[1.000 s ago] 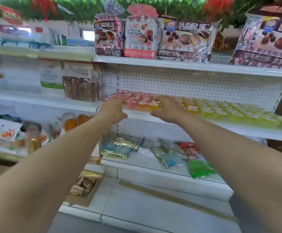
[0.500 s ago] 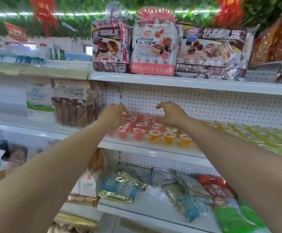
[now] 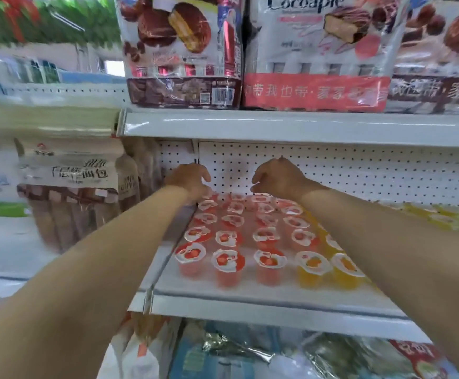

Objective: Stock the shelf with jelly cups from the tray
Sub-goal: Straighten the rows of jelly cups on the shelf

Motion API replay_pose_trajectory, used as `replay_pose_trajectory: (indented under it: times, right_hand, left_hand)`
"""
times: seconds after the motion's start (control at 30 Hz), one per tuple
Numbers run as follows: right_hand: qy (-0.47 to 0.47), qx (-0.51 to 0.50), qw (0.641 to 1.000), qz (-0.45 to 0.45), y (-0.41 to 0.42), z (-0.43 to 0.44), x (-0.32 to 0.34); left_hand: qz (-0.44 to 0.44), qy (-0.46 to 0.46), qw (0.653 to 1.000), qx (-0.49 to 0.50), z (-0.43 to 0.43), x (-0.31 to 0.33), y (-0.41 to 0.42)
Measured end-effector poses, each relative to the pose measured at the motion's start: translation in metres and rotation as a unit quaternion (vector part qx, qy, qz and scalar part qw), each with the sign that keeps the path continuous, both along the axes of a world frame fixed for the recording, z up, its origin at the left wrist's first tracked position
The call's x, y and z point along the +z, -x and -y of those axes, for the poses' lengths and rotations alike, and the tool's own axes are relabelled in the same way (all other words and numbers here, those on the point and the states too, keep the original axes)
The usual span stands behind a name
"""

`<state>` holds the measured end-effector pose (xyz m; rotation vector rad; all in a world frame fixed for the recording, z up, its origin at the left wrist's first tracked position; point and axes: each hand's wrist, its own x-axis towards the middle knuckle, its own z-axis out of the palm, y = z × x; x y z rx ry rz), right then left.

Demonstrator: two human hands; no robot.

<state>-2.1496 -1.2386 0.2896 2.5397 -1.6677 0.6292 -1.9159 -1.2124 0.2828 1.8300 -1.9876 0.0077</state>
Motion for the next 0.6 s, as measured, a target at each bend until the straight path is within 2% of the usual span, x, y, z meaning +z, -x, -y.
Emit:
replay_pose_trajectory:
  times: [0.17,0.33,0.6]
  right_hand:
    - [-0.029,-0.061,0.998,0.0,-0.036,0.052,-0.015]
    - [-0.058,-0.124,0.99,-0.04,-0.057,0.089,-0.025]
    - [-0.107,-0.135,0.977,-0.128,-0.074,0.118,-0.042]
  left_hand:
    - [-0.056,-0.014,0.997,-0.043,0.072,-0.024,-0.023]
    - [-0.052,-0.049,0.996,-0.051,0.122,-0.042,-0.024]
    - [-0.035,-0.087,0.996,-0.004,0.152,-0.055,-0.022]
